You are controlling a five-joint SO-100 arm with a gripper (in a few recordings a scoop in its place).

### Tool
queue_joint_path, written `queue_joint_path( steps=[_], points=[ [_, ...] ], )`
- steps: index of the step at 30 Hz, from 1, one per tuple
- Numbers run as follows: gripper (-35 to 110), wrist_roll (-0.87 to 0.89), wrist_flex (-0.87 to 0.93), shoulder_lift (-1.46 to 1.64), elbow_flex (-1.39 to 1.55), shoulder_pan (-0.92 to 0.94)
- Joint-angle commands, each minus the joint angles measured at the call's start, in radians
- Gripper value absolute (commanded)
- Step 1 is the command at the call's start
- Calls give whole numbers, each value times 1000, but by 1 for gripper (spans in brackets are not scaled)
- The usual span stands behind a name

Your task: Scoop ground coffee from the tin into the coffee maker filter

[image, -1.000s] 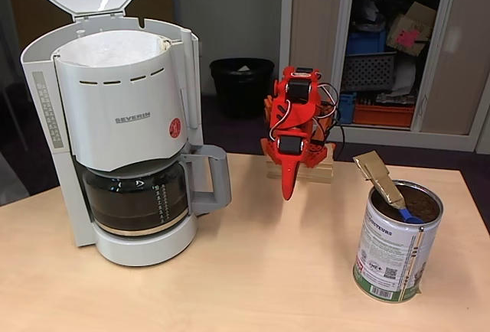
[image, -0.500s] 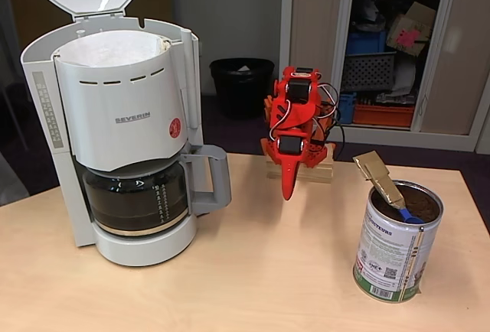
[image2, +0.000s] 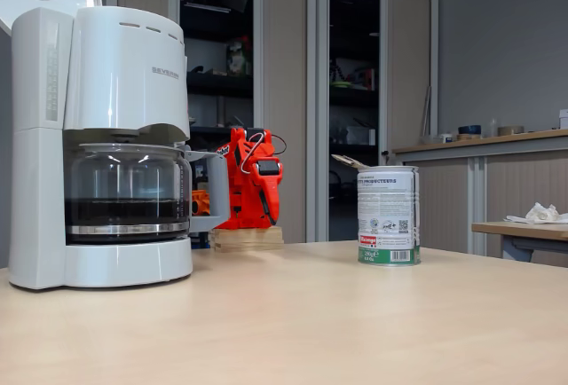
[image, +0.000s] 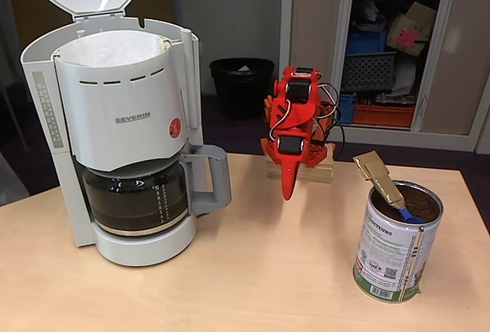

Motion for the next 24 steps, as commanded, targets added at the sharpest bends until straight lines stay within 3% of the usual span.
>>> queue_joint_path(
  steps=[1, 13, 19, 24],
  points=[
    [0, 8, 14, 0, 6, 0],
    [0, 8, 14, 0, 6, 0],
    [0, -135, 8, -2, 6, -107],
    [0, -9, -184, -3, 6, -137]
  ],
)
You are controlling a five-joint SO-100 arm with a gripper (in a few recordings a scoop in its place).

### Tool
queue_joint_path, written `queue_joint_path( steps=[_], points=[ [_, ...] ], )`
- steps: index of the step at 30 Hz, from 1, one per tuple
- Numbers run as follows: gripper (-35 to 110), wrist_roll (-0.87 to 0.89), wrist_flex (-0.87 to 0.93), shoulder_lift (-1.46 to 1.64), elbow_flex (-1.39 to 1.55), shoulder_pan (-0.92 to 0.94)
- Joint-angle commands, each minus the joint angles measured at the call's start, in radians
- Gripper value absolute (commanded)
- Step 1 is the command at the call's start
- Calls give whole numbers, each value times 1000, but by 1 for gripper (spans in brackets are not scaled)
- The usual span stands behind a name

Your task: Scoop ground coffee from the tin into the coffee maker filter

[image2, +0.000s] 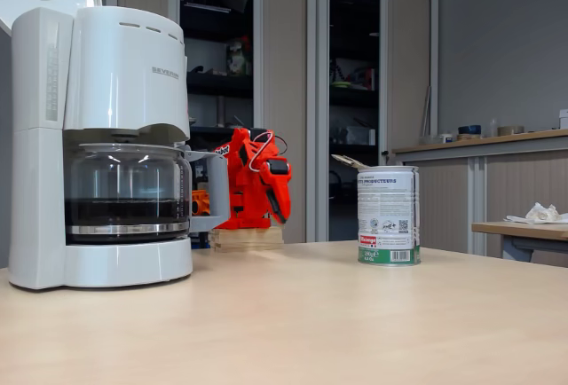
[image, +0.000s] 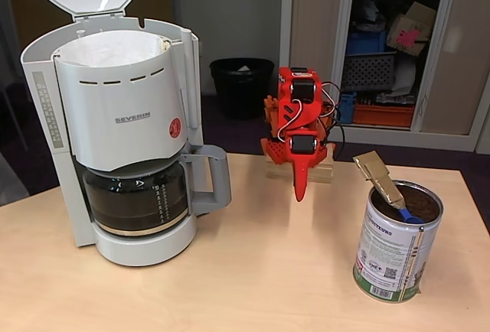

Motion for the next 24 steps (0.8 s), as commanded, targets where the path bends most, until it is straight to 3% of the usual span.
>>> queue_joint_path(
  steps=[1, 3, 13, 17, 24],
  points=[
    [0, 152, -135, -3, 6, -12],
    [0, 233, -187, -3, 6, -11],
    [0, -9, -400, -3, 6, -146],
    [0, 8, -459, -2, 6, -178],
    [18, 38, -443, -2, -15, -199]
  ],
)
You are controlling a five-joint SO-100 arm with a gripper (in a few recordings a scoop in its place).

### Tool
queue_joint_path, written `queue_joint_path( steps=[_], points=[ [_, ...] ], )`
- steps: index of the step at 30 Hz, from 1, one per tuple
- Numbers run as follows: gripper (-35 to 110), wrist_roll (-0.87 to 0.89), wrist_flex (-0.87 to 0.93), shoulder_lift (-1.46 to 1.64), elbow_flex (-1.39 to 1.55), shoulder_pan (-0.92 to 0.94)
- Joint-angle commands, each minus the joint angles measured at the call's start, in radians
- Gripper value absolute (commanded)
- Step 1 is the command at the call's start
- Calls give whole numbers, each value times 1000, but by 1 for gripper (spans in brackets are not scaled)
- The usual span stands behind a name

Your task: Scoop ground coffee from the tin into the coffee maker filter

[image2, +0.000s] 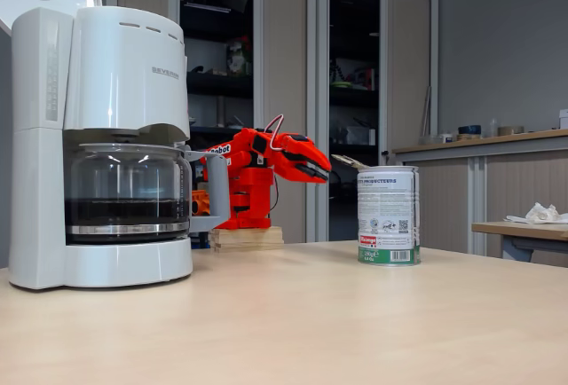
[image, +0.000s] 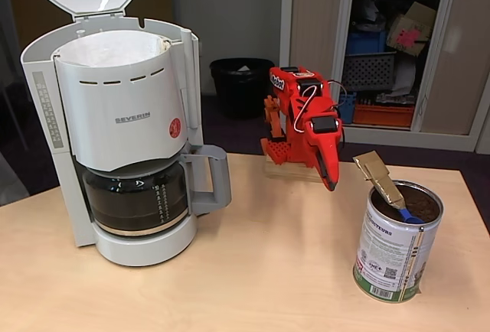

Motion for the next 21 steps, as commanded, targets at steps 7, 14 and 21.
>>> queue_joint_path(
  steps=[7, 14, 21],
  points=[
    [22, -37, 218, 15, -169, -60],
    [22, -26, 388, 20, -301, -89],
    [23, -40, 526, 2, -411, -109]
  ],
)
